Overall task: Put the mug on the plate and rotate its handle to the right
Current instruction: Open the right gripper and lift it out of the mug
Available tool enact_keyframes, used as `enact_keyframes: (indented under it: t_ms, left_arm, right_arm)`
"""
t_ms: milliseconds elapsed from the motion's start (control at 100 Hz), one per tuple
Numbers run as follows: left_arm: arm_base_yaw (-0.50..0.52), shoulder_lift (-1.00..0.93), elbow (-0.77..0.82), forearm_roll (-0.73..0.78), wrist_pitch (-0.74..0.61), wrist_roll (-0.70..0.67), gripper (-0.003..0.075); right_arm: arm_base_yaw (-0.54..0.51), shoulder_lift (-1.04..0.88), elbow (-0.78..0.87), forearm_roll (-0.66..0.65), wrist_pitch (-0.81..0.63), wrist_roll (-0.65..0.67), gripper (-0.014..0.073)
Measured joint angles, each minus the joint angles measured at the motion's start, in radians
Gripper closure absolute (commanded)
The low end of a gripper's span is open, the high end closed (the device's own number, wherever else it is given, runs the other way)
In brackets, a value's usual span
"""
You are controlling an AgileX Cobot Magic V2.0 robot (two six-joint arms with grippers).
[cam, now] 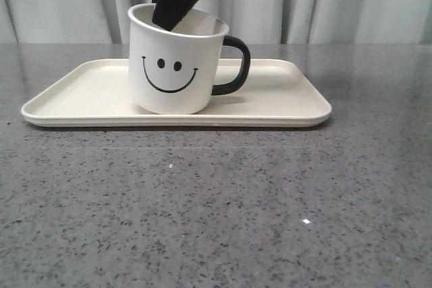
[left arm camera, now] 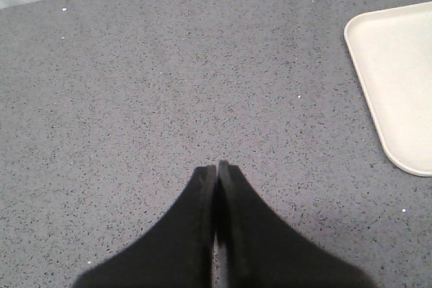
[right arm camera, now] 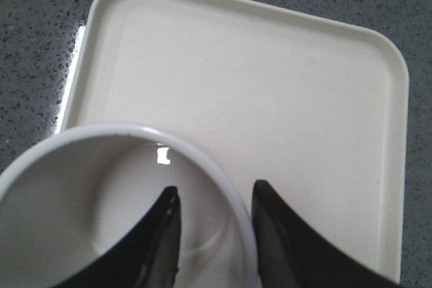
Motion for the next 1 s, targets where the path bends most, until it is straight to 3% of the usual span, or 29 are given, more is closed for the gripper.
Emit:
enact_keyframes:
  t_ms: [620,1000]
  left_arm:
    - [0.000,0.000,0.000,0.000,0.000,0.000,0.0740]
    - [0.000,0.000,0.000,0.000,0.000,0.000,0.0740]
  right_arm:
    - [0.000,0.000,-0.160,0.000,0.002,0.060,0.0301]
    - [-0.043,0.000,-0.358,-0.033,0.010,0.275,0.0301]
